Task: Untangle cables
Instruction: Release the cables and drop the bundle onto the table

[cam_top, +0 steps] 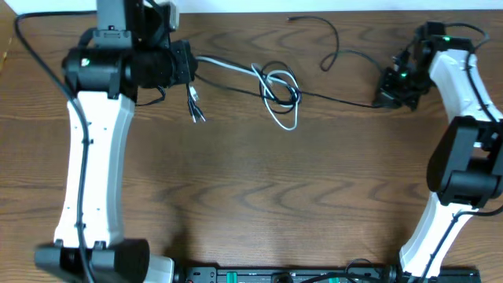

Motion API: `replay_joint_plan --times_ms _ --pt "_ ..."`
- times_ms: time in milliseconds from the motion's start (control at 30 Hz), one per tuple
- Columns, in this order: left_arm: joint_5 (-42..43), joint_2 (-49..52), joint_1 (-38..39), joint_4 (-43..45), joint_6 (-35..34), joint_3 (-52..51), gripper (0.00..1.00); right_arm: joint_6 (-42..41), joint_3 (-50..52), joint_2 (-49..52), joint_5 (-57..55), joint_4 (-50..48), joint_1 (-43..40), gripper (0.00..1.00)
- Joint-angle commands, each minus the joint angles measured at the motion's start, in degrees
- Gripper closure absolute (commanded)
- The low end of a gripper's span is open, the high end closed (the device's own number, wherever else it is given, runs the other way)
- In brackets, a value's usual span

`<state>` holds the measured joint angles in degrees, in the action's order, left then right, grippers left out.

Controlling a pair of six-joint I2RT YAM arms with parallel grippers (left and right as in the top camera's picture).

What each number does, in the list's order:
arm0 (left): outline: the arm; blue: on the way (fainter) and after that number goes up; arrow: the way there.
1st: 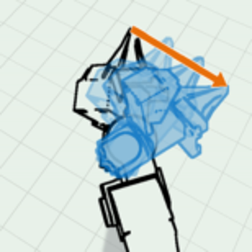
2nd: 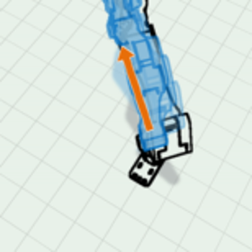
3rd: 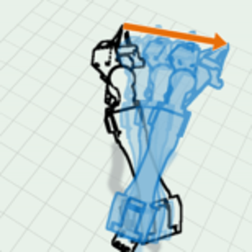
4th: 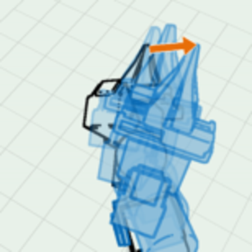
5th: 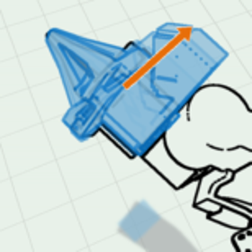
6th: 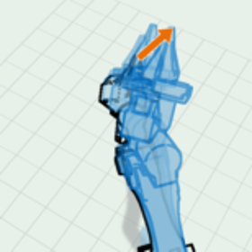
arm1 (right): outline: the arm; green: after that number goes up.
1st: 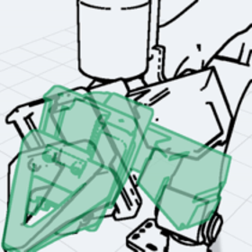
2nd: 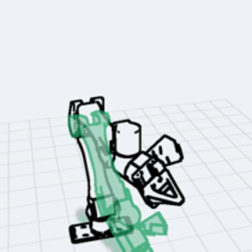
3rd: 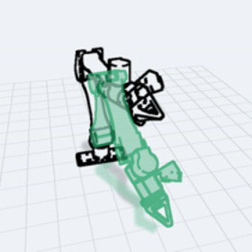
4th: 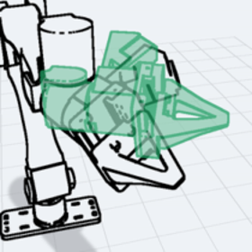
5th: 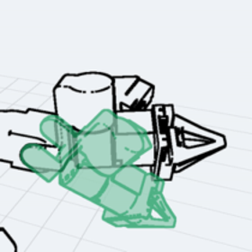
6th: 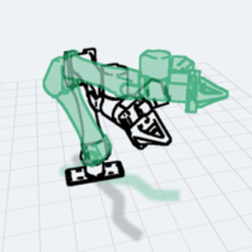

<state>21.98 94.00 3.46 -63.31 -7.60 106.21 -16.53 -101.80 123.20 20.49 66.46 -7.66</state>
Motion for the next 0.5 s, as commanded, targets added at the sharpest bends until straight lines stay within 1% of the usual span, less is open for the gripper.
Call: replay_joint_plan --times_ms 0,67,133,167,200,267,300,333,467 --pt "-5.95 4.31 -1.73 -4.11 -0.63 -0.15 0.92 4.24 -0.48 -1.38 -5.70 0.31 -2.29 0.99" --pt "-4.24 6.71 -1.38 -6.45 0.92 -0.15 0.90 5.75 -0.48 -1.46 -4.44 0.42 -2.03 0.99" --pt "0.52 9.11 -0.74 -7.96 4.33 -0.15 0.84 6.51 -0.48 -1.46 -4.26 0.68 -1.42 0.99" --pt "2.86 10.34 -0.24 -8.41 5.92 -0.15 0.83 6.93 -0.48 -1.46 -4.24 0.83 -1.03 0.99" --pt "4.66 11.61 0.42 -8.74 7.50 -0.15 0.75 7.02 -0.48 -1.46 -4.26 0.87 -0.22 0.99" --pt "5.27 13.57 1.81 -9.03 8.39 -0.15 0.66 7.02 -0.48 -1.46 -4.28 0.70 1.33 0.99" --pt "5.27 15.28 3.15 -9.35 9.77 -0.15 0.56 6.99 -0.52 -1.49 -4.28 0.46 2.71 0.99" --pt "5.27 16.17 3.93 -9.60 10.78 -0.15 0.49 6.99 -0.52 -1.49 -4.28 0.44 3.15 0.99" --pt "5.27 18.27 6.05 -9.88 13.38 -0.15 0.30 7.02 -0.52 -1.49 -4.20 0.44 4.07 0.99"
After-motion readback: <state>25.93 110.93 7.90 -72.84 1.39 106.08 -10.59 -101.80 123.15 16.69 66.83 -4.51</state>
